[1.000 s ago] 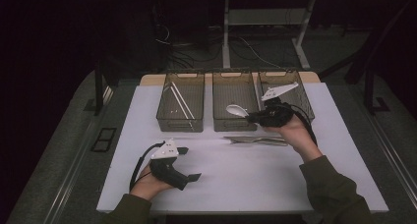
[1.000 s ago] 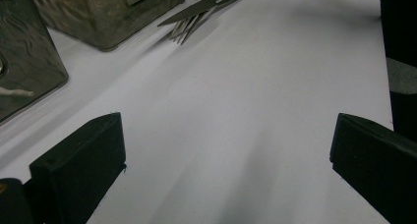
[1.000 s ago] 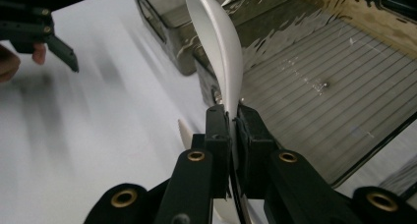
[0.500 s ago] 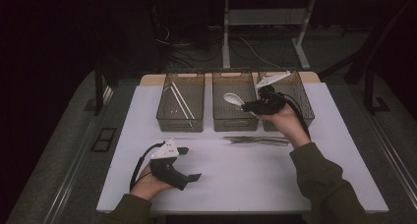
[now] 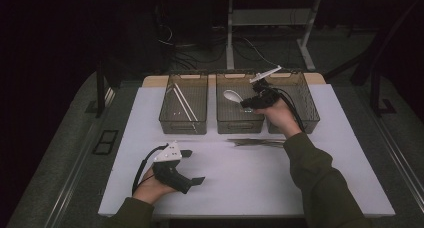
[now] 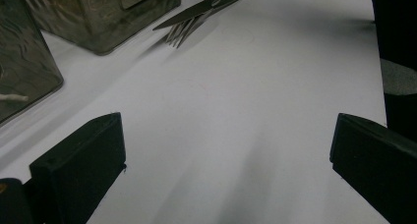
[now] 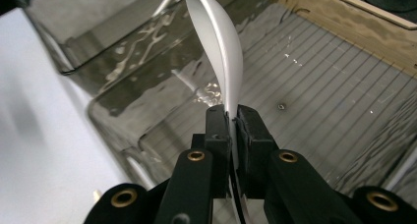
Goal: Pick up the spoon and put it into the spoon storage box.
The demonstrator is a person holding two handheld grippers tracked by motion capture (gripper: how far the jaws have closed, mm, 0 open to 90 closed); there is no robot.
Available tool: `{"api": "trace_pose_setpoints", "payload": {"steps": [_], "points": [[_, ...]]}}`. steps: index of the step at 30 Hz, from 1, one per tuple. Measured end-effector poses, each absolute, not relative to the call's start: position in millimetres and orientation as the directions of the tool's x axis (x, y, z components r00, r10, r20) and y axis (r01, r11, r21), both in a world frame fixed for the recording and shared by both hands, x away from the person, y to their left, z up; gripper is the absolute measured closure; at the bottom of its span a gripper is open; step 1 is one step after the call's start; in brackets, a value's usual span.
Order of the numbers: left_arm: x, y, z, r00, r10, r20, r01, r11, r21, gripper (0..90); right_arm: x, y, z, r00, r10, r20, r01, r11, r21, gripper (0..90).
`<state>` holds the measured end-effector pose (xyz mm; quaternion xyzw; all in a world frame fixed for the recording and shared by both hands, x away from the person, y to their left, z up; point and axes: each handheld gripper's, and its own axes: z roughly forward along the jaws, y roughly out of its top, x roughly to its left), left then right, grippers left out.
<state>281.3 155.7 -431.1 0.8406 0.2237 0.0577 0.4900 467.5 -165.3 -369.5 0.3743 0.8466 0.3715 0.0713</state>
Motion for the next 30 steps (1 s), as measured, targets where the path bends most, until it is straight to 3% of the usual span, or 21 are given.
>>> {"api": "trace_pose_setpoints", "payload": {"steps": [16,30], "points": [[280.7,155.4,-430.4,0.895,0.428,-0.127,0.32,-0.416,0.851,0.0,487.7,-141.5,-398.3,-0.675,0.725,0.135,0.654,0.504,0.564,84.2],[280.5,155.0,-430.0,0.896,0.426,-0.127,0.321,-0.42,0.849,0.0,487.3,-132.1,-402.5,-0.686,0.719,0.113,0.663,0.553,0.504,83.0]]}}
